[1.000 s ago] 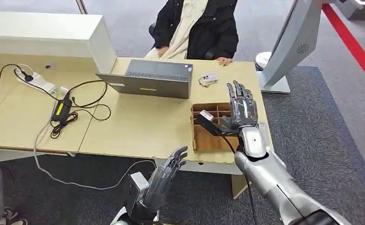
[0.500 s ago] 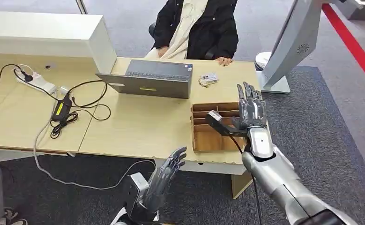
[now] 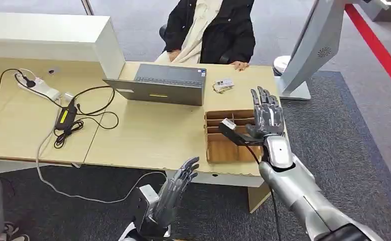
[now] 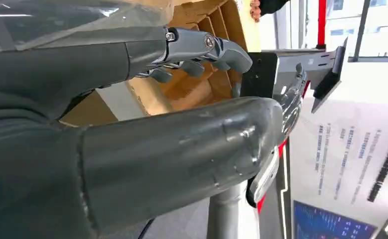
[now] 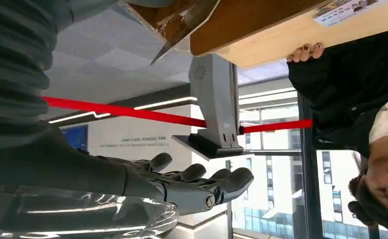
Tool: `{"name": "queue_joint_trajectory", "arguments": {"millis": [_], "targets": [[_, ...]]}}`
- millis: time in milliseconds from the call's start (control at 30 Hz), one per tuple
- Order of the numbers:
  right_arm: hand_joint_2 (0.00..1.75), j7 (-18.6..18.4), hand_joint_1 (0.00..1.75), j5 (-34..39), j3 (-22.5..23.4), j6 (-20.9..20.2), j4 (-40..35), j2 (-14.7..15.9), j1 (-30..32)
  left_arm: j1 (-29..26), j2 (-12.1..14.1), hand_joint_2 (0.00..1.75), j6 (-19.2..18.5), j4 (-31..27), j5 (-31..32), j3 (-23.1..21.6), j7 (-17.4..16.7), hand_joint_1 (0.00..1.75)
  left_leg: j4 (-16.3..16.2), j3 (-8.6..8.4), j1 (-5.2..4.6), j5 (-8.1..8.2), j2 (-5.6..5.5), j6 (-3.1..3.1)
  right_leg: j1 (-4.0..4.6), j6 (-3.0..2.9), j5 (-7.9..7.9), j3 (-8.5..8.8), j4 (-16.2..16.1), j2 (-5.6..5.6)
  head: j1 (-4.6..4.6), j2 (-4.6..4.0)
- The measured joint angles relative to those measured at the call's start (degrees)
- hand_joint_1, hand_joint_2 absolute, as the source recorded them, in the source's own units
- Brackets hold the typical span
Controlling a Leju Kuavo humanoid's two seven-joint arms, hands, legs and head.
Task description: Pass the card to the sensor for recognition and then transmit it.
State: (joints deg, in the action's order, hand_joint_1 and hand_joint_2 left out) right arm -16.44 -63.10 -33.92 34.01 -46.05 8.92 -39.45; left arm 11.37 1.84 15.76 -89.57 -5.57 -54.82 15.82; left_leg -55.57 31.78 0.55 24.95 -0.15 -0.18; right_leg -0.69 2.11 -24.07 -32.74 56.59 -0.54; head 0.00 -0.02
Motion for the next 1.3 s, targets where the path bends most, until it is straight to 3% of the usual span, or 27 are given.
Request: {"name": "queue_joint_trajectory", "arguments": {"millis": [500,800,1300], "targets": [[1.75,1.3,0.0,0.3,0.0,-1.2,1.4,-0.9,-0.5,0.0,0.0,0.0,-0.9,0.0,-0.2,0.0,0.6,0.0,0.0,0.0,0.0,0.0,0.0,0.0,0.0,0.0,0.0,0.0,0.0,0.0,-0.02,0.0],[1.75,1.0,0.0,0.7,0.0,-4.0,2.9,-1.1,-1.1,0.1,0.0,0.0,-1.4,0.0,-0.3,0.0,1.0,0.0,0.0,0.0,0.0,0.0,0.0,0.0,0.0,0.0,0.0,0.0,0.0,0.0,0.0,0.0],[1.75,1.0,0.0,1.1,-0.1,-4.0,5.3,-1.8,-2.5,0.0,0.0,0.0,-1.4,0.2,-0.3,0.0,1.5,0.0,0.0,0.0,0.0,0.0,0.0,0.0,0.0,0.0,0.0,0.0,0.0,0.0,0.0,0.0]]}}
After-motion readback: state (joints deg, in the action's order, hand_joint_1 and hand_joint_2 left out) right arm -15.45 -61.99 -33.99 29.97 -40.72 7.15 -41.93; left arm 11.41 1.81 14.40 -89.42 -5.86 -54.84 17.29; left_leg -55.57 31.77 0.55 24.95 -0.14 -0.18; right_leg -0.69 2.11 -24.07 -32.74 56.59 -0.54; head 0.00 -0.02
